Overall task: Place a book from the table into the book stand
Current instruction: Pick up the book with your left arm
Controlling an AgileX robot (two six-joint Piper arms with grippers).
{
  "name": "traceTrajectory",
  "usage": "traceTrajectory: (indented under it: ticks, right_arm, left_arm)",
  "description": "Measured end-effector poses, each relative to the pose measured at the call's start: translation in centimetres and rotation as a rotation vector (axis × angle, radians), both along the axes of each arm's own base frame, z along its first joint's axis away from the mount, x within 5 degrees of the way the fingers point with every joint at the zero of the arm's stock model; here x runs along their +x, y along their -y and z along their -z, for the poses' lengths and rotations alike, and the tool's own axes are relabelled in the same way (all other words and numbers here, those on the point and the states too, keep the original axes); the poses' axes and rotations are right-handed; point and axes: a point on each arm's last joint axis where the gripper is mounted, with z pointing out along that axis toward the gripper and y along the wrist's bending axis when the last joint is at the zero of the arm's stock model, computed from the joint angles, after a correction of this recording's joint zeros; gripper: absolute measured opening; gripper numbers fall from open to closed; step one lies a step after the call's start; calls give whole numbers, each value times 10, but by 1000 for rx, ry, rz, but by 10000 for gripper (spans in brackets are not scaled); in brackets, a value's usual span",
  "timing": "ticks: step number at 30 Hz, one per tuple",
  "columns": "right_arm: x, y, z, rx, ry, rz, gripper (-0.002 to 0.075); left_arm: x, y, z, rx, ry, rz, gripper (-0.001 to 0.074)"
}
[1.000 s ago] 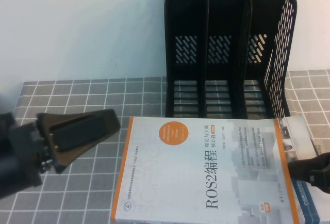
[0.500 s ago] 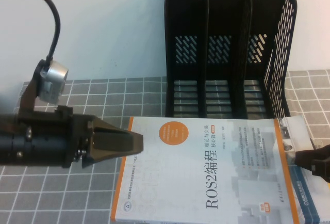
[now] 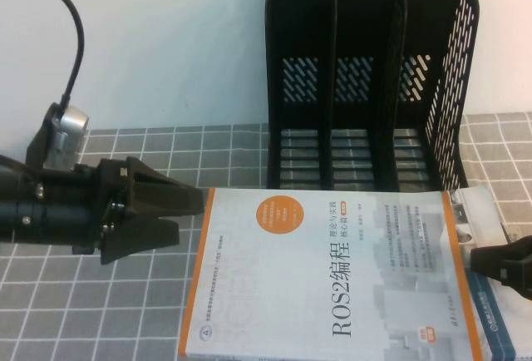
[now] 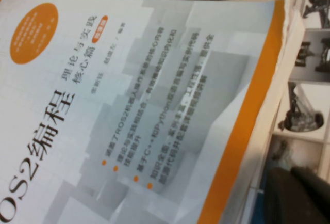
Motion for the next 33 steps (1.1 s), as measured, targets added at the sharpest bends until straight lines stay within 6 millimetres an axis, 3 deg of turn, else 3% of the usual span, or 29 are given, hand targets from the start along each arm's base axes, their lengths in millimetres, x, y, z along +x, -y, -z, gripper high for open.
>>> traceTrajectory:
  ticks: [16,25,33]
  right_arm:
    - [-1,-1,0,4,-4,-21,-3]
    - [-1,-1,0,0,-3,-20,-3]
    - [-1,-1,0,-2,-2,-18,-3]
  left_arm:
    - [25,-10,61,28,-193,11,608]
    - [29,12,69,-23,-228,34,608]
    - [33,14,80,-61,-289,-1,585]
